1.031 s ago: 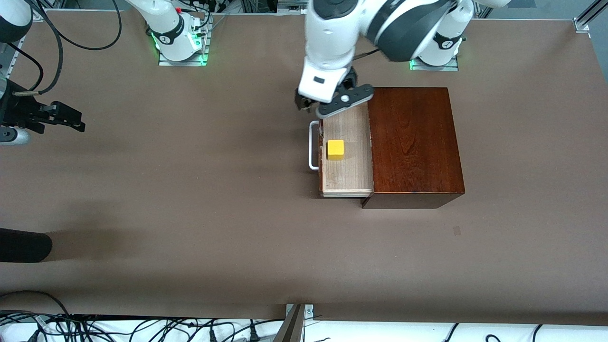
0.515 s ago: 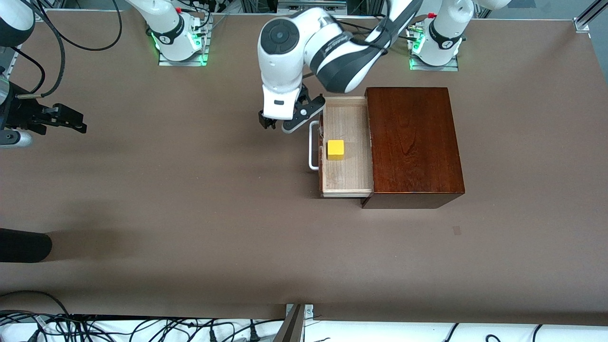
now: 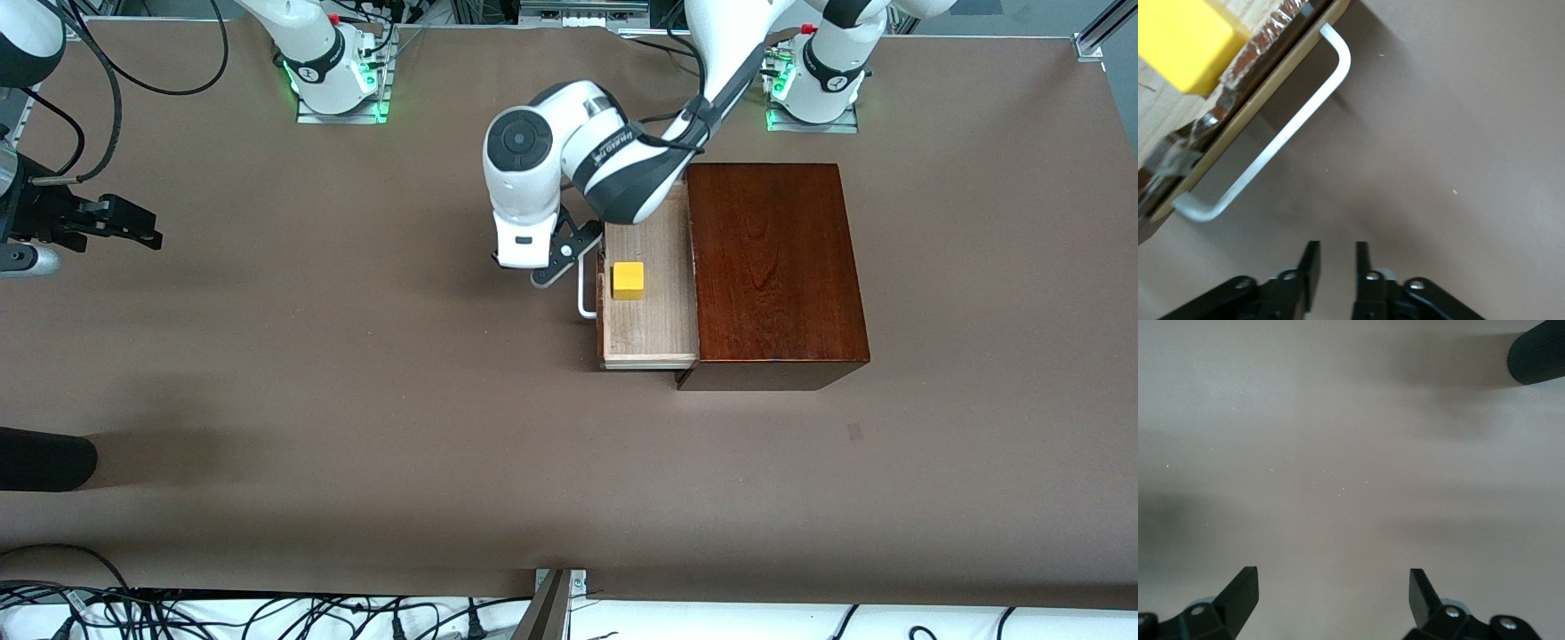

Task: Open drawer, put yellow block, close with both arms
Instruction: 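Push the drawer shut into the box with the left gripper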

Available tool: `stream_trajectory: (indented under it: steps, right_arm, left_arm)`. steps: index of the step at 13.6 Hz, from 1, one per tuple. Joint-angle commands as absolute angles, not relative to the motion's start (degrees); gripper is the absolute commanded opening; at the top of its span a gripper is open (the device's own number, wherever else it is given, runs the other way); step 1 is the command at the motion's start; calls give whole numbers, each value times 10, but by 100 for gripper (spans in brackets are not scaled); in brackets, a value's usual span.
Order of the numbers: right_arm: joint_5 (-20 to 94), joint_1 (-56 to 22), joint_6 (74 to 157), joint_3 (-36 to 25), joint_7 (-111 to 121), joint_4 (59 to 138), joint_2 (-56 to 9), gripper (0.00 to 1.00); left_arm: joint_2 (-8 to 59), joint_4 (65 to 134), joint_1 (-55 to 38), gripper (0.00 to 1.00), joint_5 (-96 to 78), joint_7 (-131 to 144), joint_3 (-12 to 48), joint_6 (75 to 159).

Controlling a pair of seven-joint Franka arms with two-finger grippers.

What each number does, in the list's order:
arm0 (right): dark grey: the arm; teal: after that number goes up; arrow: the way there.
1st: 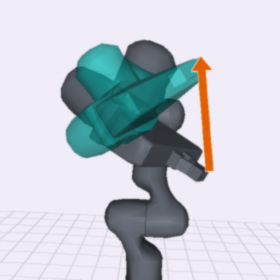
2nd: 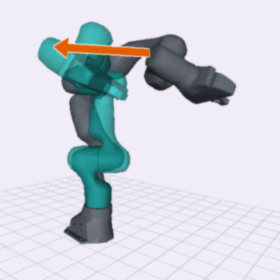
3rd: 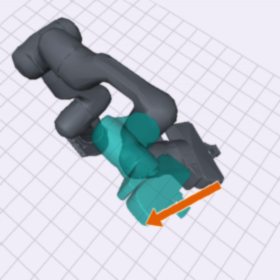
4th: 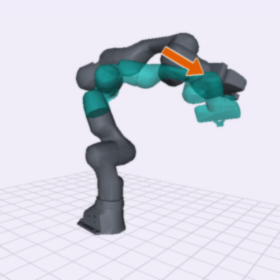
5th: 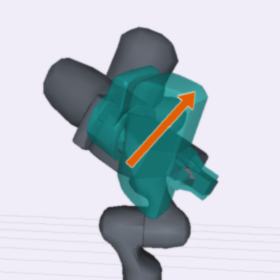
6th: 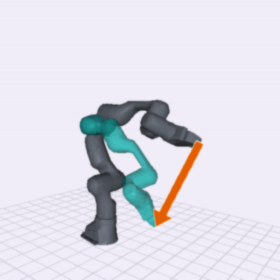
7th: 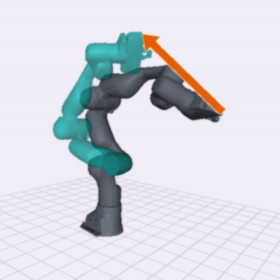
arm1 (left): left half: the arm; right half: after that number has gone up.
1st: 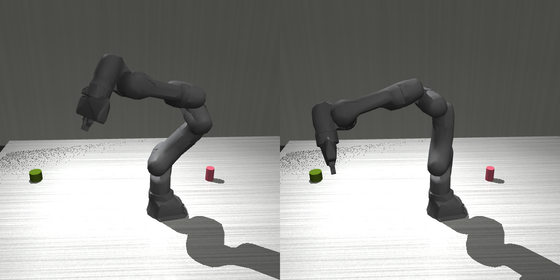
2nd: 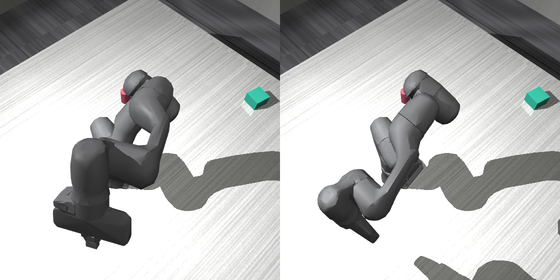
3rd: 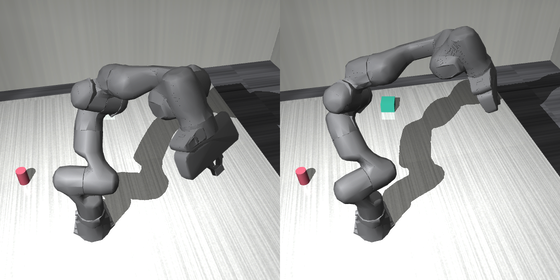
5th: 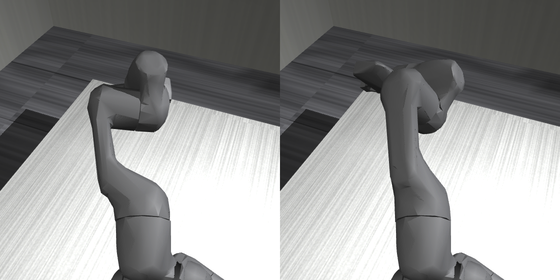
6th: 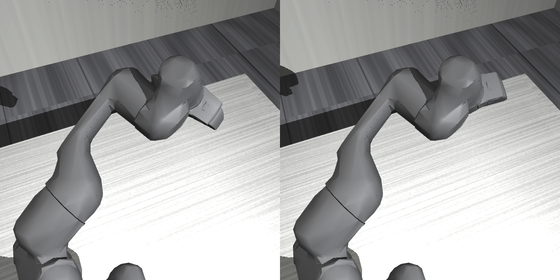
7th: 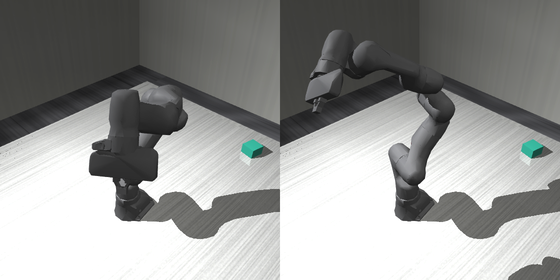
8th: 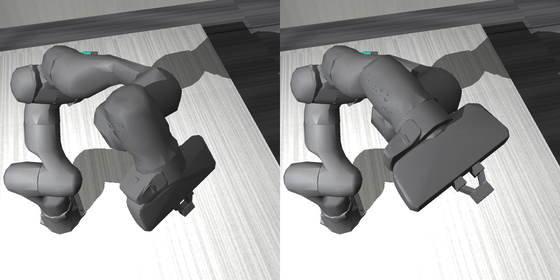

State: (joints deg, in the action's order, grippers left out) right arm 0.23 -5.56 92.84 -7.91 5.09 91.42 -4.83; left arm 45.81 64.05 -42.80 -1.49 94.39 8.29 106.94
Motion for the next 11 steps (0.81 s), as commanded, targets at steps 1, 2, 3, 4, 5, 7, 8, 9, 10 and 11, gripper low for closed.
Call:
stream_trajectory:
  steps: [1, 2, 3, 4, 5, 7, 8, 9, 10, 11]
  right_arm:
    - [-4, -55, 930, -77, 42, 915, -47, 100]
    - [-4, -55, 928, -76, 43, 912, -47, 100]
    - [-4, -55, 927, -77, 43, 910, -47, 100]
    - [-4, -55, 927, -77, 43, 909, -47, 100]
    - [-4, -55, 928, -77, 43, 909, -47, 100]
    - [-4, -55, 927, -77, 43, 908, -46, 100]
    - [-4, -55, 928, -77, 43, 908, -46, 100]
    - [-5, -55, 927, -77, 44, 908, -46, 100]
    - [-5, -55, 928, -77, 43, 908, -46, 100]
    - [-4, -55, 928, -77, 43, 908, -46, 100]
  left_arm:
    - [488, 612, -429, 0, -26, 953, 66, 1068]
    - [488, 612, -429, 0, -26, 954, 60, 1065]
    - [488, 612, -429, 0, -25, 962, 55, 1065]
    - [488, 612, -430, 0, -25, 976, 47, 1065]
    - [487, 612, -430, 0, -25, 979, 40, 1062]
    - [487, 614, -429, 0, -24, 988, 38, 1052]
    - [487, 618, -429, 0, -19, 988, 38, 1051]
    - [487, 620, -429, 0, -18, 988, 37, 1044]
    - [488, 620, -429, 0, -18, 987, 28, 1036]
    - [487, 620, -429, 0, -18, 986, 23, 1028]
